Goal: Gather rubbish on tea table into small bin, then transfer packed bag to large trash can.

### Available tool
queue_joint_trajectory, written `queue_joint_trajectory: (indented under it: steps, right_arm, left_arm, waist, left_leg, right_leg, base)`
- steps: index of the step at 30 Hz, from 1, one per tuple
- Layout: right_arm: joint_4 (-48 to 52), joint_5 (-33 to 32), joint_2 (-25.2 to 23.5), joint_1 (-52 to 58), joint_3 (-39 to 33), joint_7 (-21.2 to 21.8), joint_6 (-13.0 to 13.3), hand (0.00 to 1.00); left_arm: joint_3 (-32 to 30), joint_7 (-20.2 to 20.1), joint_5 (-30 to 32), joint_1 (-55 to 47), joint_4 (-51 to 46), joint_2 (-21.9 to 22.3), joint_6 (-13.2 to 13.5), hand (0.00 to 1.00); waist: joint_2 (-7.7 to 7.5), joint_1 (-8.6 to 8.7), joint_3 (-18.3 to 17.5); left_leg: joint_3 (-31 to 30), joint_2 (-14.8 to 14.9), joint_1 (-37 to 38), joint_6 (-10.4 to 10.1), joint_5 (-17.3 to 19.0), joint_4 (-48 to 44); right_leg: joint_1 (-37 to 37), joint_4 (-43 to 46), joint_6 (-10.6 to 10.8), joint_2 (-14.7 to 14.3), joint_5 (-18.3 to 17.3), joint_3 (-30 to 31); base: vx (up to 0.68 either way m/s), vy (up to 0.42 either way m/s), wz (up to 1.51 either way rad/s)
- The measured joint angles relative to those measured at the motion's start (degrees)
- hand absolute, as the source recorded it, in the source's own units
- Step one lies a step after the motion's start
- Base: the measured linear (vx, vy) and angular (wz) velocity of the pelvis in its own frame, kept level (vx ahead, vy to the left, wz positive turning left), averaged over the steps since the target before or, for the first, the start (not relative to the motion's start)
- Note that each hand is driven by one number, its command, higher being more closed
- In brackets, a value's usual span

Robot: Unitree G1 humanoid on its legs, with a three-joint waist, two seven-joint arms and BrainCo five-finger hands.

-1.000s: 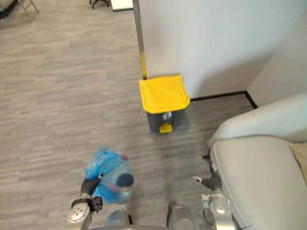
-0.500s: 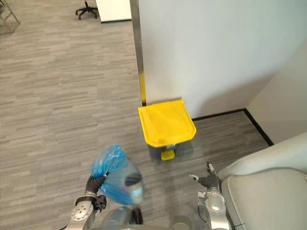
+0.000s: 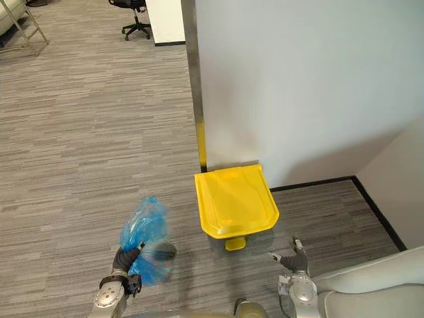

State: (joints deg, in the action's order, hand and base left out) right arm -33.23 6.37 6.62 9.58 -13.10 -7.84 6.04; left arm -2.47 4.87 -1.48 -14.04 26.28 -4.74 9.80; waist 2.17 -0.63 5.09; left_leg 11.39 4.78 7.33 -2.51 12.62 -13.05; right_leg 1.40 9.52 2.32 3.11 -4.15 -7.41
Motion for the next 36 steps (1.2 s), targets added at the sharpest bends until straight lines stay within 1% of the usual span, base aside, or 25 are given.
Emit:
queue_joint_trajectory:
  steps: [1, 4, 8, 11, 14, 15, 16, 17, 18, 19, 20, 21, 22, 24, 25, 26, 27, 28, 29, 30, 31, 32, 33, 34, 36]
  right_arm:
    - [-0.1, 0.0, 0.1, 0.0, -0.1, 0.0, 0.0, 0.00]
    - [-0.7, 0.0, 0.5, -0.2, -0.1, 0.0, 0.0, 0.00]
    - [-2.1, 0.0, 0.5, -0.4, -0.1, 0.0, 0.0, 0.00]
    - [-2.8, 0.0, 0.5, -1.2, -0.1, 0.0, 0.0, 0.00]
    - [-4.5, 0.0, 0.5, -3.0, 0.6, -0.1, -0.2, 0.00]
    - [-4.4, 0.0, 0.5, -3.7, 0.9, -0.3, -0.2, 0.00]
    - [-4.2, 0.0, 0.4, -4.1, 0.9, -0.5, -0.2, 0.00]
    - [-3.7, 0.0, 0.5, -4.3, 0.9, -1.0, -0.2, 0.00]
    - [-2.8, -0.1, 0.8, -4.3, 0.7, -1.1, -0.2, 0.00]
    - [-2.2, -0.1, 0.7, -4.6, 0.7, -1.2, -0.2, 0.00]
    - [-1.8, -0.1, -0.5, -4.4, 0.9, -1.3, -0.4, 0.00]
    - [-1.1, -0.1, -1.2, -4.1, 0.9, -1.5, -0.4, 0.00]
    - [-0.9, -0.1, -1.3, -4.0, 0.9, -1.8, -0.4, 0.00]
    - [-1.0, -0.2, -1.0, -3.9, 0.6, -2.1, -0.4, 0.00]
    - [-1.0, -0.2, -0.9, -3.9, 0.6, -2.1, -0.4, 0.00]
    - [-1.1, -0.2, -0.5, -3.9, 0.6, -2.1, -0.6, 0.00]
    - [-1.0, -0.3, 0.6, -4.4, 0.6, -2.1, -1.0, 0.00]
    - [-0.6, -0.8, 1.2, -4.9, 0.6, -2.1, -1.0, 0.00]
    - [0.3, -1.6, 1.4, -4.9, -0.1, -2.0, -1.0, 0.00]
    - [0.9, -1.8, 1.4, -4.4, -0.8, -2.1, -1.1, 0.00]
    - [1.1, -2.3, 1.2, -4.2, -2.0, -2.0, -1.4, 0.00]
    - [1.1, -2.5, 1.1, -4.2, -2.1, -2.0, -1.5, 0.00]
    - [1.1, -2.8, 0.9, -4.4, -2.1, -2.0, -1.5, 0.00]
    - [1.2, -3.6, 0.2, -5.3, -2.2, -2.0, -1.5, 0.00]
    - [1.4, -4.1, -0.2, -6.4, -2.3, -1.9, -1.5, 0.00]
  left_arm:
    - [0.0, 0.0, 0.0, 0.0, 0.5, 0.0, 0.0, 1.00]
    - [0.5, -0.8, 0.0, -0.4, 1.3, 0.0, -0.1, 1.00]
    - [0.8, -1.1, 0.0, -0.4, 1.4, -0.6, -0.1, 1.00]
    - [0.7, -1.0, 0.0, -0.7, 1.4, -1.4, -0.1, 1.00]
    - [0.7, -1.0, -0.1, -1.2, 1.5, -1.9, -0.1, 1.00]
    - [0.8, -1.0, -0.1, -1.1, 1.4, -1.9, -0.1, 1.00]
    - [0.8, -1.0, -0.1, -0.8, 1.4, -2.0, -0.1, 1.00]
    - [0.8, -0.9, -0.1, -0.5, 1.2, -2.1, -0.2, 1.00]
    - [0.8, -0.7, -0.1, 0.4, 0.5, -2.2, -0.2, 1.00]
    - [0.8, -0.6, -0.1, 0.7, -0.1, -2.4, -0.1, 1.00]
    - [0.7, 0.1, -0.2, 1.6, 0.3, -3.7, -0.3, 1.00]
    - [0.9, 0.6, -0.2, 1.9, 0.3, -4.8, -0.5, 1.00]
    - [1.2, 0.6, -0.2, 2.1, 0.3, -5.3, -0.5, 1.00]
    - [2.0, 0.6, -0.2, 4.7, 0.9, -6.6, -0.5, 1.00]
    - [2.0, 0.6, -0.2, 5.5, 1.0, -6.8, -0.5, 1.00]
    - [2.0, 0.8, -0.2, 6.5, 1.4, -6.7, -0.5, 1.00]
    - [2.1, 1.5, -0.2, 7.0, 1.3, -5.9, -0.5, 1.00]
    - [2.3, 1.7, -0.2, 7.6, 1.3, -5.7, -0.5, 1.00]
    - [2.9, 1.6, -0.2, 8.7, 1.3, -5.9, -0.5, 1.00]
    - [3.1, 1.6, -0.2, 9.3, 1.3, -5.7, -0.5, 1.00]
    - [3.0, 1.6, -0.3, 9.0, 1.1, -5.0, -0.4, 1.00]
    - [3.1, 1.7, -0.4, 8.7, 1.1, -4.3, -0.4, 1.00]
    - [3.1, 1.7, -0.7, 8.7, 1.1, -3.9, -0.4, 1.00]
    - [3.2, 1.6, -1.5, 9.3, 1.2, -2.9, -0.4, 1.00]
    - [4.1, 1.4, -1.9, 10.5, 1.3, -1.6, -0.4, 1.00]
  waist:
    - [-0.02, 0.02, -0.1]
    - [-0.24, -0.01, -0.5]
    - [-0.17, -0.15, -0.6]
    - [-0.75, -0.19, -0.5]
    - [-0.97, -0.34, -0.3]
    - [-0.93, -0.29, 0.4]
    - [-1.02, -0.26, 1.2]
    - [-0.87, -0.24, 2.3]
    - [0.23, 0.22, 3.6]
    - [0.50, 0.16, 4.3]
    - [-0.99, -0.36, 6.2]
    - [-1.80, -0.06, 6.9]
    - [-1.98, 0.05, 7.0]
    - [-2.67, 0.56, 8.8]
    - [-3.10, 0.83, 9.2]
    - [-2.85, 1.67, 9.7]
    - [-1.56, 1.39, 10.2]
    - [-0.32, 1.49, 10.9]
    - [0.50, 1.74, 11.8]
    - [0.32, 2.29, 12.0]
    - [0.45, 2.60, 11.9]
    - [0.90, 2.77, 11.7]
    - [1.04, 2.75, 11.7]
    - [1.03, 2.77, 11.7]
    - [1.05, 2.80, 11.6]
  left_leg:
    - [0.0, -0.2, 0.0, 0.1, -0.2, -0.1]
    - [0.3, -1.6, -0.6, 0.5, -0.6, -0.9]
    - [1.5, -2.5, -1.0, 0.5, -0.6, -1.0]
    - [1.6, -3.3, -2.3, 0.5, -0.6, -1.6]
    - [1.7, -3.1, -4.2, 1.1, -0.2, -2.5]
    - [1.7, -2.7, -4.6, 2.0, 0.4, -3.8]
    - [1.5, -2.6, -4.5, 2.4, 0.9, -4.3]
    - [1.0, -2.3, -4.4, 3.8, 3.0, -5.5]
    - [-0.8, -1.3, -2.8, 5.9, 7.3, -5.9]
    - [-2.1, -1.1, -1.8, 5.0, 9.8, -5.3]
    - [-1.9, -2.1, -0.8, 5.5, 11.4, -7.9]
    - [-2.2, -2.2, -0.4, 5.9, 13.6, -10.6]
    - [-2.6, -2.2, -0.4, 6.1, 14.7, -11.8]
    - [-4.7, -2.9, 1.1, 5.6, 16.8, -14.3]
    - [-5.7, -3.3, 1.5, 5.0, 17.4, -14.8]
    - [-8.3, -3.2, 2.4, 4.1, 18.9, -15.8]
    - [-9.9, -1.4, 3.3, 2.6, 19.7, -15.8]
    - [-10.9, -0.3, 3.3, 2.5, 19.7, -15.8]
    - [-12.6, 0.3, 3.3, 2.1, 19.5, -15.7]
    - [-14.4, 0.4, 3.6, 1.4, 19.1, -16.2]
    - [-15.7, 1.2, 4.1, 0.5, 18.7, -18.2]
    - [-16.0, 2.6, 3.8, -0.2, 18.3, -21.2]
    - [-16.0, 3.4, 3.0, -1.1, 17.7, -23.0]
    - [-15.9, 4.8, 0.8, -3.4, 15.5, -25.2]
    - [-15.2, 5.9, -0.6, -3.7, 12.5, -23.3]
  right_leg:
    - [-0.4, -0.8, -0.1, 0.1, 0.5, 0.2]
    - [-1.4, -4.1, 1.1, 1.0, 2.3, 1.4]
    - [-1.9, -7.8, 1.1, 1.4, 5.3, 2.9]
    - [-1.1, -8.8, 1.6, 2.1, 5.8, 3.2]
    - [2.4, -5.5, 1.7, 1.9, 5.6, 4.2]
    - [5.0, -0.8, 1.7, 2.0, 4.2, 4.3]
    - [6.1, 2.5, 1.6, 2.2, 3.0, 4.3]
    - [8.5, 9.8, 1.6, 2.5, 0.7, 3.8]
    - [13.4, 21.7, 2.0, 2.5, -0.5, 2.1]
    - [16.9, 27.1, 2.5, 2.2, -3.1, 1.0]
    - [19.8, 30.5, 2.1, 3.5, -6.5, 1.0]
    - [22.0, 28.9, 2.0, 3.8, -6.3, -0.3]
    - [23.2, 26.6, 2.4, 3.8, -5.7, -1.2]
    - [25.5, 12.6, 4.9, 4.3, -0.6, -3.7]
    - [25.8, 10.2, 5.6, 4.6, 0.1, -3.6]
    - [25.2, 9.2, 5.2, 5.0, 0.9, -3.1]
    - [24.4, 10.0, 4.8, 2.6, 2.4, -0.7]
    - [24.8, 11.6, 5.7, 1.3, 1.0, 0.5]
    - [25.6, 15.1, 5.6, 0.1, -1.0, 2.7]
    - [27.2, 20.4, 3.7, -0.3, -3.1, 4.2]
    - [28.3, 27.1, 1.8, 0.2, -7.4, 3.2]
    - [28.4, 30.7, 0.4, 0.0, -10.5, 2.0]
    - [28.4, 31.7, -0.1, -0.1, -11.8, 1.2]
    - [28.6, 31.6, -1.1, -0.5, -12.6, -0.1]
    - [28.7, 29.5, -1.7, -0.7, -12.3, -0.9]
  base:
    - [0.05, 0.078, -0.25]
    - [0.03, 0.077, -0.25]
    - [0.01, 0.081, -0.22]
    - [0.01, 0.041, -0.14]
    - [0.02, 0.003, -0.18]
    - [0.01, 0.007, -0.06]
    - [-0.03, 0.014, 0.05]
    - [-0.07, 0.019, 0.17]
    - [-0.08, 0.021, 0.16]
    - [-0.07, 0.017, 0.03]
    - [-0.03, -0.014, 0.03]
    - [-0.01, -0.028, 0.08]
    - [0.05, -0.051, 0.30]
    - [0.14, -0.062, 0.57]
    - [0.30, -0.149, 0.93]
    - [0.40, -0.186, 0.72]
    - [0.44, -0.203, 0.60]
    - [0.32, -0.130, 0.47]
    - [0.31, -0.153, 0.76]
    - [0.41, -0.211, 0.96]
    - [0.51, -0.269, 0.76]
    - [0.44, -0.224, 0.45]
    - [0.41, -0.225, 0.30]
    - [0.35, -0.223, 0.25]
    - [0.30, -0.235, 0.25]
